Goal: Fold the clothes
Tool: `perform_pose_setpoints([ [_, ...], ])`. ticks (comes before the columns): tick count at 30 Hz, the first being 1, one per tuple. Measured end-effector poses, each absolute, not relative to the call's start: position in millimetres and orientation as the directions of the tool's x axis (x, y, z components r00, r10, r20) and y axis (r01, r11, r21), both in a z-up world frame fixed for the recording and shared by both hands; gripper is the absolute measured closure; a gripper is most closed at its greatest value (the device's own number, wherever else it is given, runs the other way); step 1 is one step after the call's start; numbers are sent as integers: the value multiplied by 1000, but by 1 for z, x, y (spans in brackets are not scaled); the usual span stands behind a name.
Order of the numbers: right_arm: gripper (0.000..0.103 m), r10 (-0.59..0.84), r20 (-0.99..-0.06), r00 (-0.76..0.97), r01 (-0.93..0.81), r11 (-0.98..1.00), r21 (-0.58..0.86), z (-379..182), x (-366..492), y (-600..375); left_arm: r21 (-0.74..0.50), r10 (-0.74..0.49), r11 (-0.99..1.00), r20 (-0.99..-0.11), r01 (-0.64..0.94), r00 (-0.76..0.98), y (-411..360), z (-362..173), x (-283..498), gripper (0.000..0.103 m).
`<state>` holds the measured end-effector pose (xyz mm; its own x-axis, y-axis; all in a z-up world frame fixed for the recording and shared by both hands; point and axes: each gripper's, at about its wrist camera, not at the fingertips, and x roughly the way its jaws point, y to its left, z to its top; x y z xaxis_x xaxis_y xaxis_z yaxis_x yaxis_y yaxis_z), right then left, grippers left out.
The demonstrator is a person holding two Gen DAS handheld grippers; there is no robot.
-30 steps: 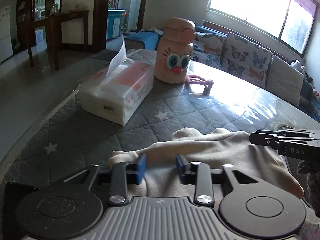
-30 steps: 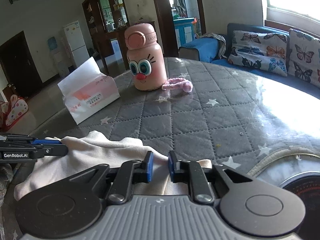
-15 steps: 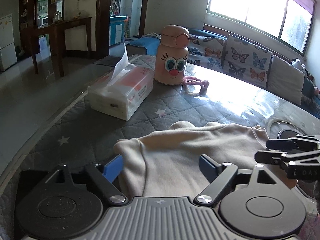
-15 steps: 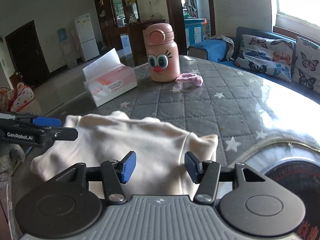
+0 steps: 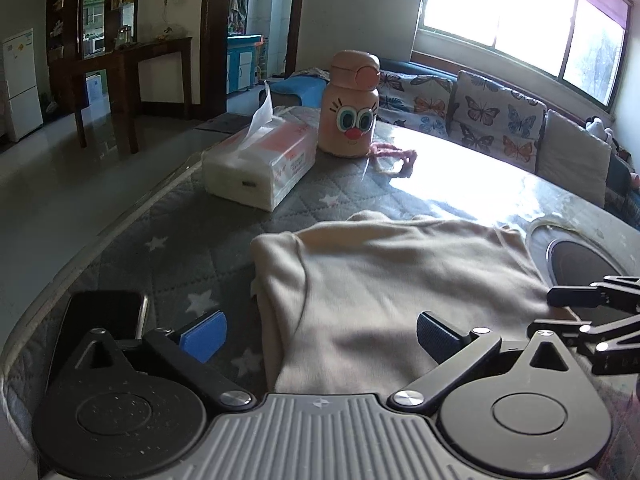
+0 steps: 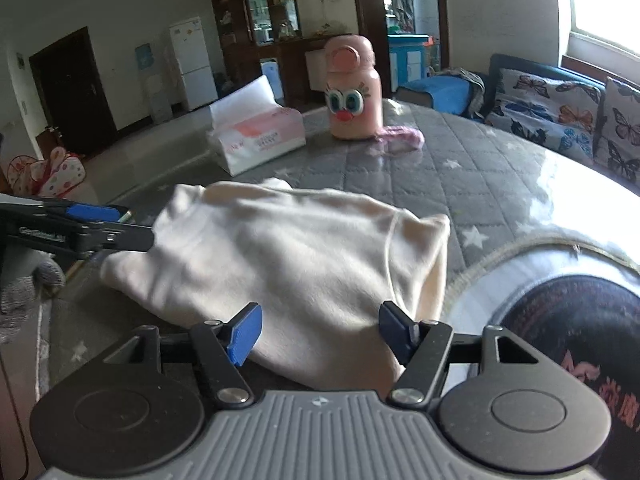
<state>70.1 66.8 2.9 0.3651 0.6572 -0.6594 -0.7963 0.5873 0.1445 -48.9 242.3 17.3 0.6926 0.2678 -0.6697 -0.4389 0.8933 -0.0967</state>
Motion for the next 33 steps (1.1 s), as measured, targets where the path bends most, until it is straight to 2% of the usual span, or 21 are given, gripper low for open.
perform_pose_setpoints([
  [15, 25, 655, -657, 373, -787, 598, 149, 2, 62, 56, -104, 290, 872, -678, -478, 675, 244, 10, -68, 0],
  [24, 21, 654, -653, 382, -792, 596, 134, 3, 56, 55, -111, 350, 823, -673, -556, 652, 250, 10, -81, 0],
  [33, 17, 650, -665, 367, -795, 591, 138, -3, 58, 57, -52, 399, 787, -717, -614, 572, 258, -5, -84, 0],
])
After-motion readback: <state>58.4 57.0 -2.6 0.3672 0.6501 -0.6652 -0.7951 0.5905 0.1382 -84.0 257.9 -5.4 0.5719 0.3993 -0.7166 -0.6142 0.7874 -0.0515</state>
